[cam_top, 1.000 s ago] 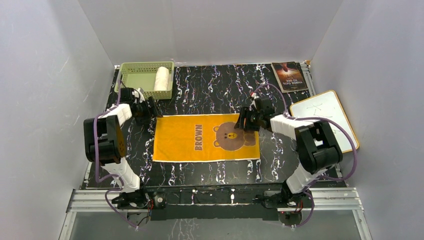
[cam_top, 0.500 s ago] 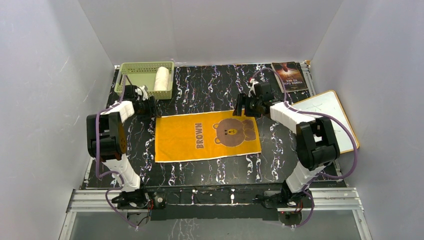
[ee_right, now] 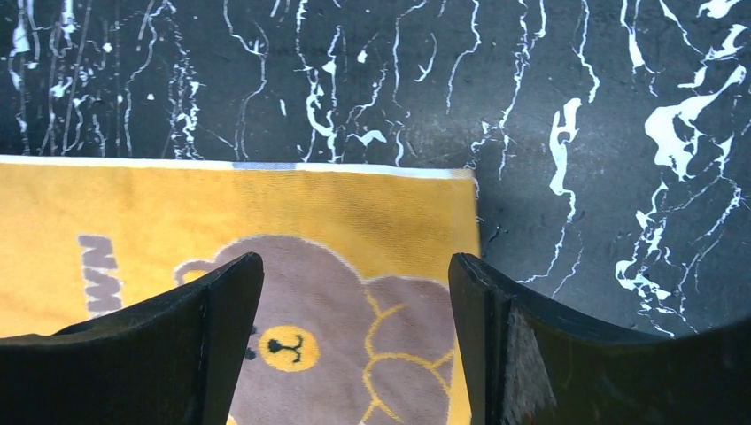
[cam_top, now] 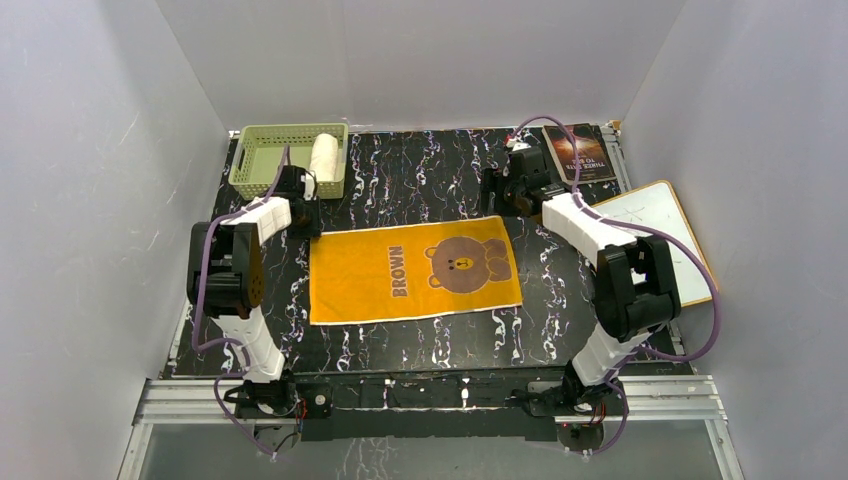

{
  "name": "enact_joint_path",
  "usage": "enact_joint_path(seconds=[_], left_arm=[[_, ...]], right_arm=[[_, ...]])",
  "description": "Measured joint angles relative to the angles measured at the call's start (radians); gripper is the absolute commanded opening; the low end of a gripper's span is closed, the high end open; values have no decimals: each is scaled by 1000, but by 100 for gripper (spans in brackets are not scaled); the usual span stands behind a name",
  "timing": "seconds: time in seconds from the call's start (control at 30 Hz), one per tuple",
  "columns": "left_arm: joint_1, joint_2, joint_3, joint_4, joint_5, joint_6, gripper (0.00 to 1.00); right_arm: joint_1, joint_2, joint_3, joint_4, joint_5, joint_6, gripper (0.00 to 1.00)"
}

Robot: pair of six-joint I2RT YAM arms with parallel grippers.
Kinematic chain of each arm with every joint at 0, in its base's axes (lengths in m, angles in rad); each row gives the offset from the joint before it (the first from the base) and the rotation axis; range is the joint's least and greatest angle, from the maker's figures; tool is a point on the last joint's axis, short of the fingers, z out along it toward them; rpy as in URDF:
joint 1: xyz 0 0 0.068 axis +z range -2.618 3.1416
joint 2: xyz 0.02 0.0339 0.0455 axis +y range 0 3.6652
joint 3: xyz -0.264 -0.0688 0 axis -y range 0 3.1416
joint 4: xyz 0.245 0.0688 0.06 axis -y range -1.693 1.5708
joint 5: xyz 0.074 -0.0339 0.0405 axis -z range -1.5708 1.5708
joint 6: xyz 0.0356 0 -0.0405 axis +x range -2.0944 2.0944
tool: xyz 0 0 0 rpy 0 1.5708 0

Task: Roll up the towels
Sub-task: Fold the towel at the center of the board.

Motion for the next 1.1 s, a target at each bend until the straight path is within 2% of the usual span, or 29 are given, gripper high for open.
enact_joint_path(seconds=[0.07, 0.37, 0.53, 0.93, 1.1], left_arm=[[-8, 11, 13, -5, -13, 2, 0], [-18, 42, 61, -33, -12, 14, 0], [-18, 46, 71, -45, -12, 18, 0], [-18, 52, 80, -56, -12, 19, 0], [-18, 52, 81, -57, -12, 20, 0]], right_arm=[[0, 6, 0, -3, 16, 0, 77], [-64, 121, -1, 29, 27, 3, 78], [-108, 218, 12, 16, 82, -4, 77], [-41, 258, 47, 32, 183, -61, 73], [-18, 265, 56, 24, 228, -82, 67]])
